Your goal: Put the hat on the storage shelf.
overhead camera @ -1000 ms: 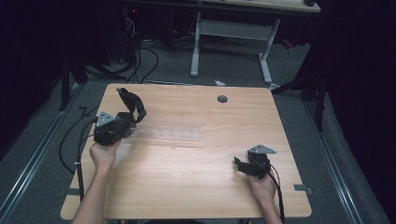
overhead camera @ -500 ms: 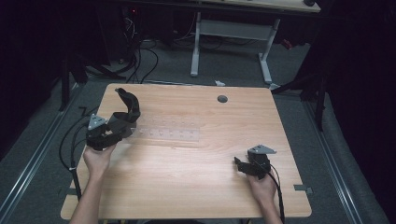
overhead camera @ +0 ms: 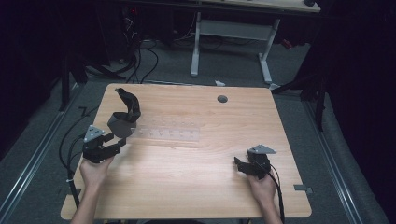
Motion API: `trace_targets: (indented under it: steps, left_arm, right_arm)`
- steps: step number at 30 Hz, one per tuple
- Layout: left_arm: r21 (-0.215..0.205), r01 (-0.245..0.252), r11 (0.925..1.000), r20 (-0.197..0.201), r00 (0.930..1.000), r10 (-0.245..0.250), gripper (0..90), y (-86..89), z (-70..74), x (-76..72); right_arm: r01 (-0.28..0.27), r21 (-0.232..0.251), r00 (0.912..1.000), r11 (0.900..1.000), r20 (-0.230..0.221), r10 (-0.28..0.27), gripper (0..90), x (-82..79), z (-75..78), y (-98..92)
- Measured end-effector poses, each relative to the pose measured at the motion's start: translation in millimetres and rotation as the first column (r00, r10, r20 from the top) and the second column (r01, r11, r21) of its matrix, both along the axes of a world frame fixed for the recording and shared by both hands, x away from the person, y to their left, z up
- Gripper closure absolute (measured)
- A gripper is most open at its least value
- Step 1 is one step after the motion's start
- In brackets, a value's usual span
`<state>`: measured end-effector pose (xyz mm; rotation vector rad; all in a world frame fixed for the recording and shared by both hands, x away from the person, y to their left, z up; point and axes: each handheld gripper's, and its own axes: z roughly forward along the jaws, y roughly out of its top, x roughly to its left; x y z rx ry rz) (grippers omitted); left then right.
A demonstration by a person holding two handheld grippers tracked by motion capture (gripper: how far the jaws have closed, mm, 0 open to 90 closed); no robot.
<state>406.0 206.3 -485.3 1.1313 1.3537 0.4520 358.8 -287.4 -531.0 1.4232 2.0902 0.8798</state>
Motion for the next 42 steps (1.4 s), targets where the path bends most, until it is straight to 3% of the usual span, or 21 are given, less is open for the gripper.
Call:
trace_targets:
  steps: [5, 7, 16, 29, 42]
  left_arm:
    - [-0.035, 0.034, 0.9988, 0.003, 0.9994, -0.034, 39.7, -4.1, 4.4, -10.1]
    - [-0.031, 0.045, 0.9985, 0.013, 0.9989, -0.045, 39.7, -6.7, 6.3, -14.7]
    - [-0.066, 0.049, 0.9966, 0.01, 0.9988, -0.048, 39.4, -10.5, 7.2, -26.7]
    - [-0.028, 0.101, 0.9945, 0.003, 0.9949, -0.101, 39.4, -33.2, -1.1, -44.5]
    - [-0.008, 0.192, 0.9813, -0.024, 0.981, -0.193, 39.2, -64.7, -7.8, -47.8]
  right_arm:
    - [0.0, 0.0, 1.0, 1.0, 0.0, 0.0, 34.5, 0.0, 0.0, 0.0]
    - [0.0, 0.0, 1.0, 1.0, 0.0, 0.0, 34.5, 0.0, 0.0, 0.0]
    - [0.0, 0.0, 1.0, 1.0, 0.0, 0.0, 34.5, 0.0, 0.0, 0.0]
    - [0.001, 0.001, 1.0, 1.0, -0.001, -0.001, 34.5, 0.0, 0.0, 0.1]
    - [0.001, 0.001, 1.0, 1.0, -0.001, -0.001, 34.4, -0.1, 0.1, 0.2]
